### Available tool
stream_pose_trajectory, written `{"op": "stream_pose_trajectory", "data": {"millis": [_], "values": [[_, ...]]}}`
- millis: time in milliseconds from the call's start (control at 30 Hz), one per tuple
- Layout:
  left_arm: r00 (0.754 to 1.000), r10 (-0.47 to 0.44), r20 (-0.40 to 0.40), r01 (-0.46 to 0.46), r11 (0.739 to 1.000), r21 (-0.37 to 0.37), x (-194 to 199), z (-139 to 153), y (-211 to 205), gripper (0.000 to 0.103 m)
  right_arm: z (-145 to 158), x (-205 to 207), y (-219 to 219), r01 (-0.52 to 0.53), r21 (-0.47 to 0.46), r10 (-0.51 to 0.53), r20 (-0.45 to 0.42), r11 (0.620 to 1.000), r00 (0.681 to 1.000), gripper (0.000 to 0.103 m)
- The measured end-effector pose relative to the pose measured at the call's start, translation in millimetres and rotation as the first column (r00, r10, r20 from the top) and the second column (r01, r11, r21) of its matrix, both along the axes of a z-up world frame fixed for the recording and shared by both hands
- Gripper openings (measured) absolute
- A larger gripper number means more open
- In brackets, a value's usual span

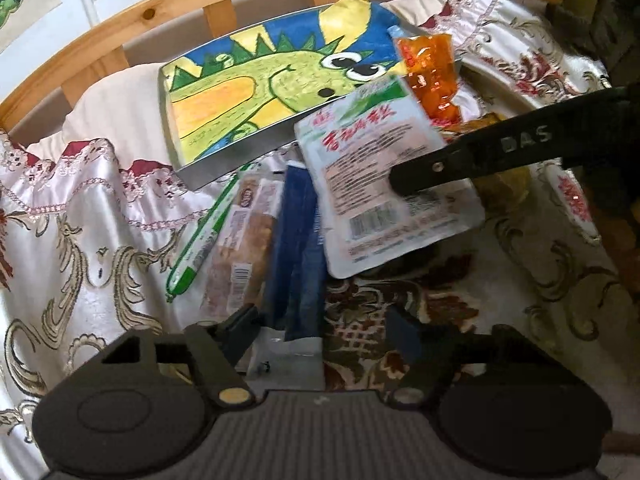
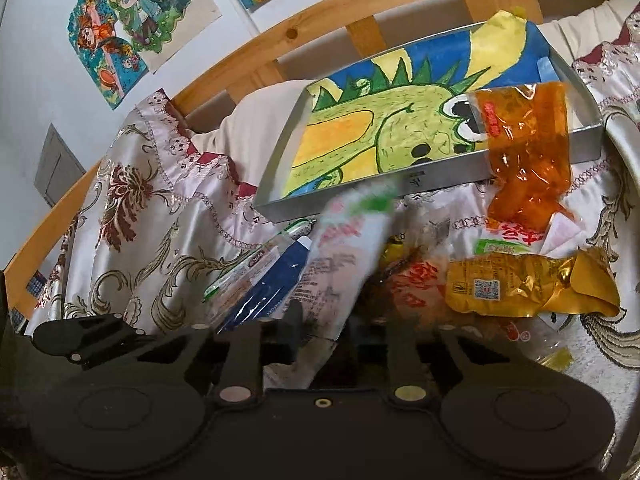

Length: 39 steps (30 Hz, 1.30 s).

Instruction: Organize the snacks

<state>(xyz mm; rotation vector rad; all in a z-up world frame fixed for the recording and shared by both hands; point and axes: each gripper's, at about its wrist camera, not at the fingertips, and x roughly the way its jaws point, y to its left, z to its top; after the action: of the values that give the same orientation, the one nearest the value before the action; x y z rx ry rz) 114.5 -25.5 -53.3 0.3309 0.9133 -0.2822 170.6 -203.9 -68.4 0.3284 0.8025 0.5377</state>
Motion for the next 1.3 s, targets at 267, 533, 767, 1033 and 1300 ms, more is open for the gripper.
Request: {"op": "stream_pose_trajectory", "data": {"millis": [267,533,767,1033,1300], "values": [[0.999,0.028,-0.025,-0.027,0.997,0.071,14,-10,-4,0.05,14,-6,-5,-0.011,-0.003,0.011,0.086,1.0,0.996,0.005],[0.997,0.067,-0.045,-0.065,0.997,0.046,28,-14,-4,0.039,21,-13,0,-0.038,-0.09,0.054,0.172,0.995,0.984,0.004],[0.988,0.127,-0.088,-0.132,0.99,-0.056,24,-4,6,0.034,29,-20,2,-0.038,-0.154,0.077,0.259,0.987,0.963,0.004],[0.965,0.24,-0.102,-0.252,0.958,-0.137,9,12,14,0.033,46,-32,-1,-0.018,-0.195,0.092,0.376,0.981,0.922,0.002],[0.959,0.281,-0.033,-0.283,0.947,-0.154,27,45,10,0.033,63,-28,-14,0.041,-0.191,0.056,0.479,0.981,0.876,0.002]]}}
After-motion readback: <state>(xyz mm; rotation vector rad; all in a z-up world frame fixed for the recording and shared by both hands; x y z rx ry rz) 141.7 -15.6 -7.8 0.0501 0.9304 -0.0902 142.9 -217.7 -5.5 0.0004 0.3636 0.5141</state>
